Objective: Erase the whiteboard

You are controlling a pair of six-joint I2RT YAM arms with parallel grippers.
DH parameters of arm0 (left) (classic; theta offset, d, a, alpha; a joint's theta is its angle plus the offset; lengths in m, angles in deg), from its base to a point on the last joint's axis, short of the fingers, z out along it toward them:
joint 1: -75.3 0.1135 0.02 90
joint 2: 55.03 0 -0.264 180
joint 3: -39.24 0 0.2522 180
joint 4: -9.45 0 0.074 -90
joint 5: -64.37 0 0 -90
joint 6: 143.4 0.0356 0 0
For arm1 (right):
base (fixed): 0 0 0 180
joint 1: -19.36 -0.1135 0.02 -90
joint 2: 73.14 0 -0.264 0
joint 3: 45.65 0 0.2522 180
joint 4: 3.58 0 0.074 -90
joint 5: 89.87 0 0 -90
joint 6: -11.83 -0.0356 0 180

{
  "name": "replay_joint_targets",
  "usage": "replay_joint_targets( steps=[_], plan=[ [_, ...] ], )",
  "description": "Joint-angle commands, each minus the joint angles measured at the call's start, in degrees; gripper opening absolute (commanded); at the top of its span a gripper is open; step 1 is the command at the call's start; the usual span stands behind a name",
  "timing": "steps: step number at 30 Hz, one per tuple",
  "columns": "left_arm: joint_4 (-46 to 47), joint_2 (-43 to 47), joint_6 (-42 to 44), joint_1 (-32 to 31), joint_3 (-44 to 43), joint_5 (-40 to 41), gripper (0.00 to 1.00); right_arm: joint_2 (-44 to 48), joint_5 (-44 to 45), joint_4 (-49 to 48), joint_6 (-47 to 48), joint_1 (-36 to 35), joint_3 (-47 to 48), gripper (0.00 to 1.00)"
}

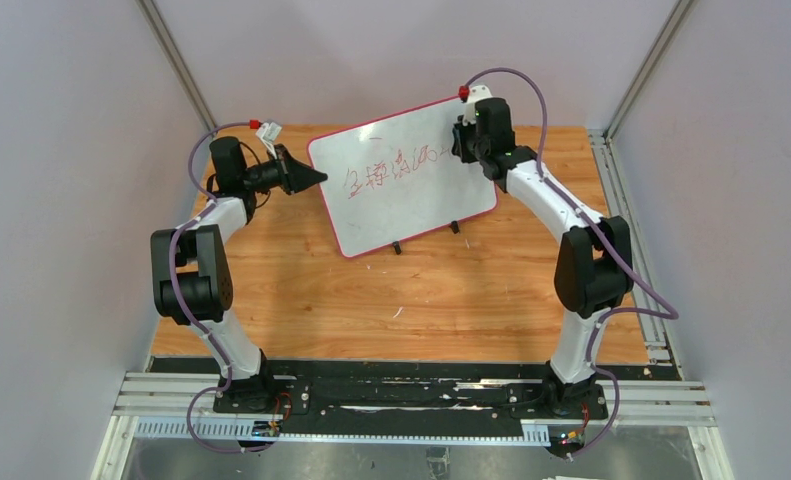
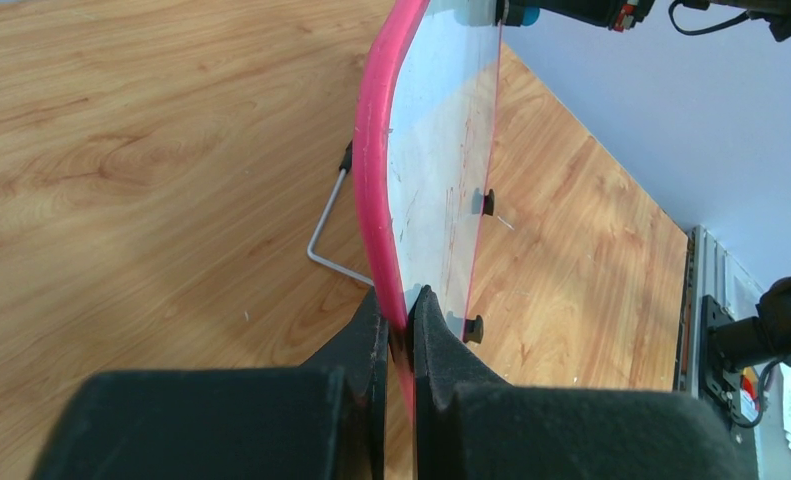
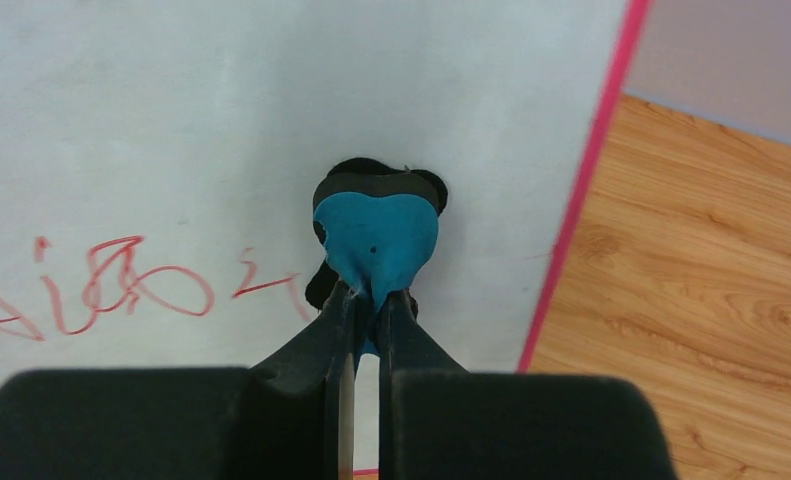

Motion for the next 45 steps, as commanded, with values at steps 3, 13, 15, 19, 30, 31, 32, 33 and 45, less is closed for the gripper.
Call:
replay_joint_targets(
  steps=[3, 13, 15, 19, 30, 31, 32, 33, 45],
  plan=[
    [-2.4, -0.9, 10.0, -0.1, 1.5, 5.1, 0.00, -1.7, -1.2, 0.5, -0.2, -8.6, 1.3, 0.01],
    [-2.4, 0.1, 9.9, -0.6, 1.8, 5.1, 0.00, -2.7, 1.1, 1.2, 1.0, -13.3, 3.4, 0.00],
    [-2.4, 0.4, 9.8, -0.7, 1.9, 5.0, 0.00, -3.8, 2.1, 2.4, 1.6, -12.2, 4.6, 0.01],
    [-2.6, 1.1, 10.2, -0.7, 2.4, 5.0, 0.00, -5.1, 2.7, 3.5, 1.6, -8.3, 5.4, 0.01],
    [-6.4, 1.7, 13.5, -0.7, 1.7, 5.5, 0.00, -2.0, 2.3, 1.7, -0.1, 2.2, -0.7, 0.00],
    [-6.4, 1.6, 13.5, -0.7, 1.7, 5.5, 0.00, -1.9, 1.8, 1.7, -0.1, 2.7, -0.8, 0.01],
    [-6.4, 1.6, 13.5, -0.7, 1.8, 5.4, 0.00, -1.9, 1.6, 1.9, -0.1, 2.9, -0.7, 0.01],
    [-6.4, 1.5, 13.5, -0.7, 1.7, 5.5, 0.00, -1.9, 1.5, 2.0, 0.0, 2.8, -0.7, 0.01],
    [-6.4, 1.3, 13.2, -0.7, 1.7, 5.6, 0.00, -0.9, -1.5, -1.1, -1.5, -5.6, -3.9, 0.01]
  ],
)
